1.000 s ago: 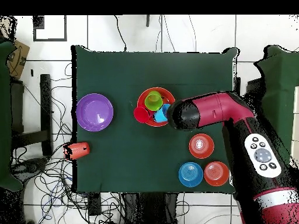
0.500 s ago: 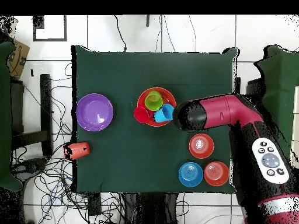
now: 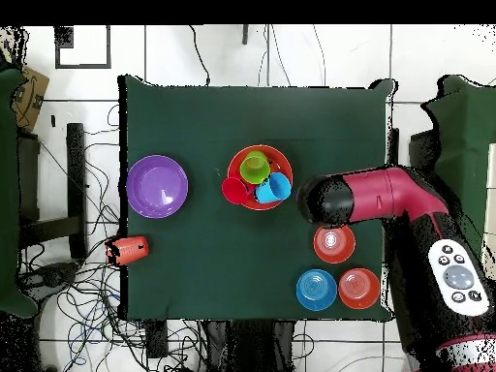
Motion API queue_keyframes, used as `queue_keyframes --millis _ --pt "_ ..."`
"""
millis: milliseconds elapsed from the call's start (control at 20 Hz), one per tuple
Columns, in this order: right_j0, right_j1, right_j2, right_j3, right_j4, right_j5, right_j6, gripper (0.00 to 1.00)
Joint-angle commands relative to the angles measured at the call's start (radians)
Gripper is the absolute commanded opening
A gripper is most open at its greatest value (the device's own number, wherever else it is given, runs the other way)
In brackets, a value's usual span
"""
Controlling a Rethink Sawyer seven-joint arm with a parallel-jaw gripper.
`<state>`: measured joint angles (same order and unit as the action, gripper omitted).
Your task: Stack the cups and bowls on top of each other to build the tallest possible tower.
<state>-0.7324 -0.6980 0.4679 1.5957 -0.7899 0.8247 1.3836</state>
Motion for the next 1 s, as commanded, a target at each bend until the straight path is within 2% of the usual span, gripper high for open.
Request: queue_keyframes --millis 50,400,700,1000 --pt "0.006 0.046 -0.057 0.091 -0.002 -0.071 0.085 1.0" --pt "-0.02 0.042 -0.04 0.132 0.027 -0.088 0.049 1.0" --pt "-0.097 0.042 0.045 0.187 0.091 -0.088 -0.067 1.0" --pt "-0.134 0.062 0.08 0.188 0.096 -0.1 -0.102 1.0"
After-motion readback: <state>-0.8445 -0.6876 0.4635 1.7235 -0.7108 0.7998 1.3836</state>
